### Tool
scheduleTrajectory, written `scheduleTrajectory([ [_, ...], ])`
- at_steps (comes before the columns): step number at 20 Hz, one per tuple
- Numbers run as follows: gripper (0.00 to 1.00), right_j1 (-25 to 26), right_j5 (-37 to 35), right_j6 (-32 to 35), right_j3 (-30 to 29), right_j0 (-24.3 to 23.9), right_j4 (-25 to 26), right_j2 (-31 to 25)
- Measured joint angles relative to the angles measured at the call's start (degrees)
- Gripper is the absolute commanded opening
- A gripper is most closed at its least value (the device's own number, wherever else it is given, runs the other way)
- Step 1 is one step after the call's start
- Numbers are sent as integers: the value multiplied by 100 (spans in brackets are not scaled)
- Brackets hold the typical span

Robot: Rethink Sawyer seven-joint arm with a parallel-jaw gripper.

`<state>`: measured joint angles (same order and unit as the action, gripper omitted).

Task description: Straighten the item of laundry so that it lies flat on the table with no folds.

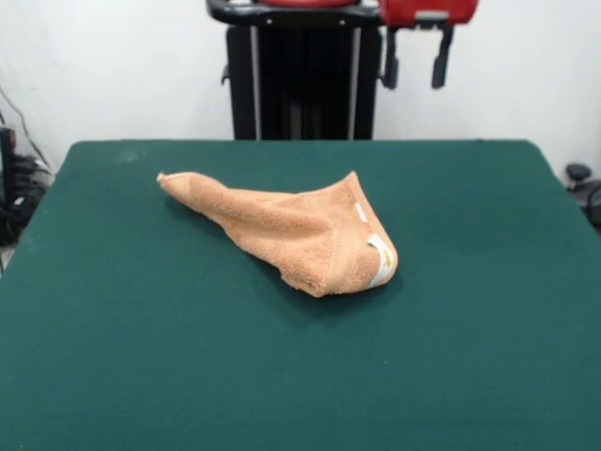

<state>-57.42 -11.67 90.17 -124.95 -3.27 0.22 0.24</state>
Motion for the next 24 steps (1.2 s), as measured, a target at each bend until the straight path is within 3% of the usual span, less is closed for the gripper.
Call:
scheduleTrajectory([
  [14, 100, 1109, 1168, 0, -193, -54, 14, -5],
  [24, 100, 1440, 1602, 0, -605, -347, 246, -5],
])
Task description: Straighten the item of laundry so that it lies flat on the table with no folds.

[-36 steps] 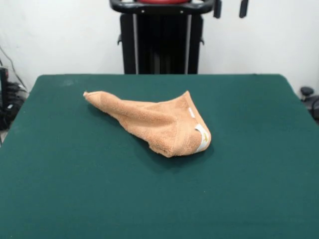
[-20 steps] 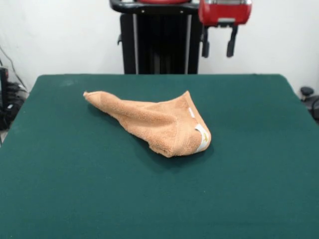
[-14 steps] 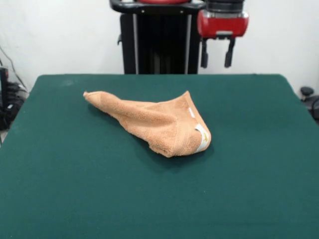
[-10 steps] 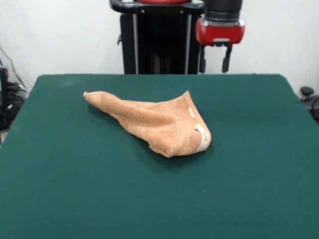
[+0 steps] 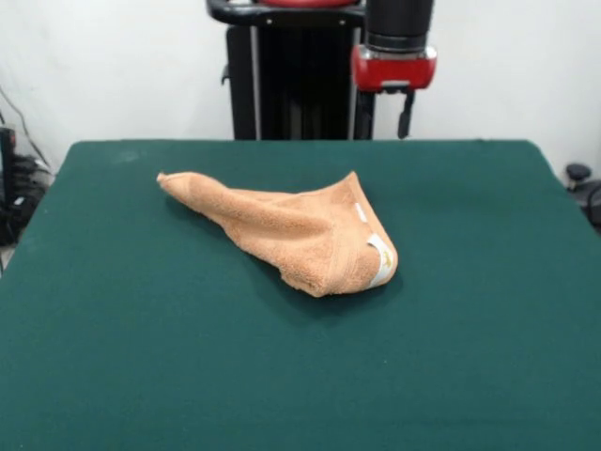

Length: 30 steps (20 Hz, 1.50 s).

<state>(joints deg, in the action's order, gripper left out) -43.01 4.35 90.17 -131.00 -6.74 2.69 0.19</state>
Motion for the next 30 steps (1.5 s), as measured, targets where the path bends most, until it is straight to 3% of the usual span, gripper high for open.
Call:
scheduleTrajectory([
  [15, 100, -1, 32, 0, -412, 24, 119, 1],
  [30, 100, -59, 443, 5, -804, 745, 87, 10],
])
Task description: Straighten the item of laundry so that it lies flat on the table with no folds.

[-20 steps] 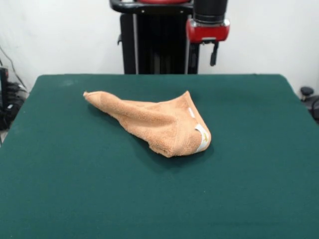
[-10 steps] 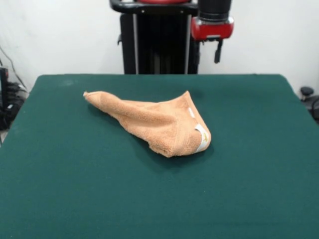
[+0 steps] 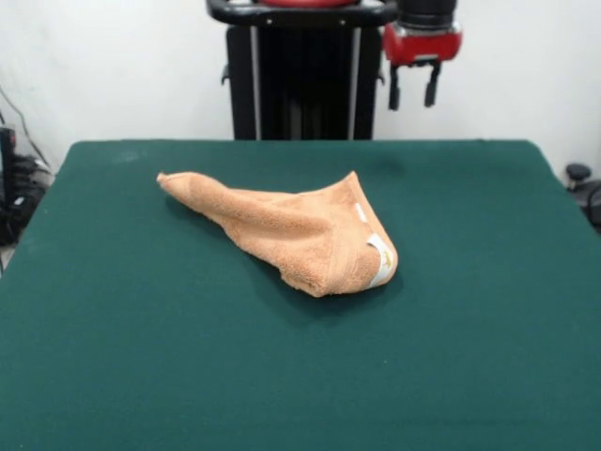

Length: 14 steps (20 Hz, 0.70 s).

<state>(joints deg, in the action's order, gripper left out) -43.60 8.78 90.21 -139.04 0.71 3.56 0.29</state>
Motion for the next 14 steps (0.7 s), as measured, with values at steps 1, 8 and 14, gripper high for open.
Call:
scheduleTrajectory([
  [1, 100, -6, 0, 0, -3, 5, -4, 0],
  [8, 100, -293, -39, 0, -12, 32, -130, 1],
  [14, 100, -429, -237, 0, 80, 4, -287, 2],
])
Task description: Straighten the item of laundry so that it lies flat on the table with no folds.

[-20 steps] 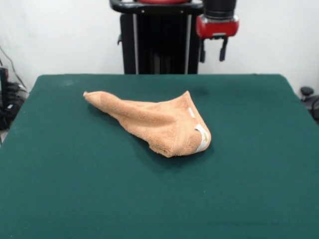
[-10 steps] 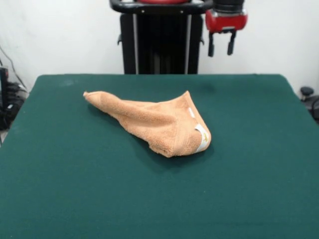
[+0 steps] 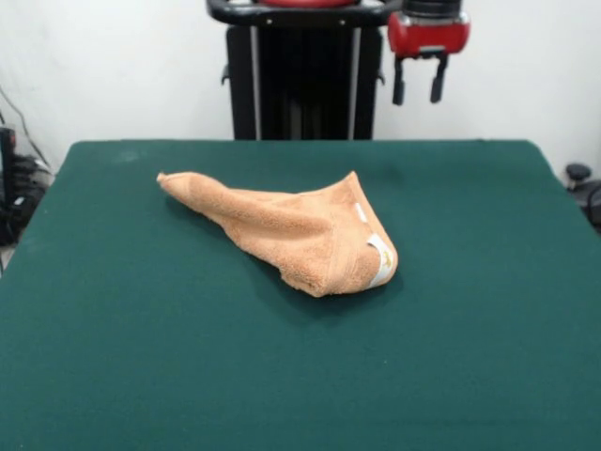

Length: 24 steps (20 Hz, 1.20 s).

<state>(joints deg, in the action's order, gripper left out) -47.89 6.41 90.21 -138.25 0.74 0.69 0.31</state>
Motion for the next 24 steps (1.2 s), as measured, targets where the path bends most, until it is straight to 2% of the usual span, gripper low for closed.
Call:
scheduleTrajectory([
  [11, 100, -219, -712, 0, 347, -53, -49, 0],
  [15, 100, -297, -996, 0, 551, -221, -46, 2],
  [24, 100, -255, -1275, 0, 1036, -366, -43, 17],
])
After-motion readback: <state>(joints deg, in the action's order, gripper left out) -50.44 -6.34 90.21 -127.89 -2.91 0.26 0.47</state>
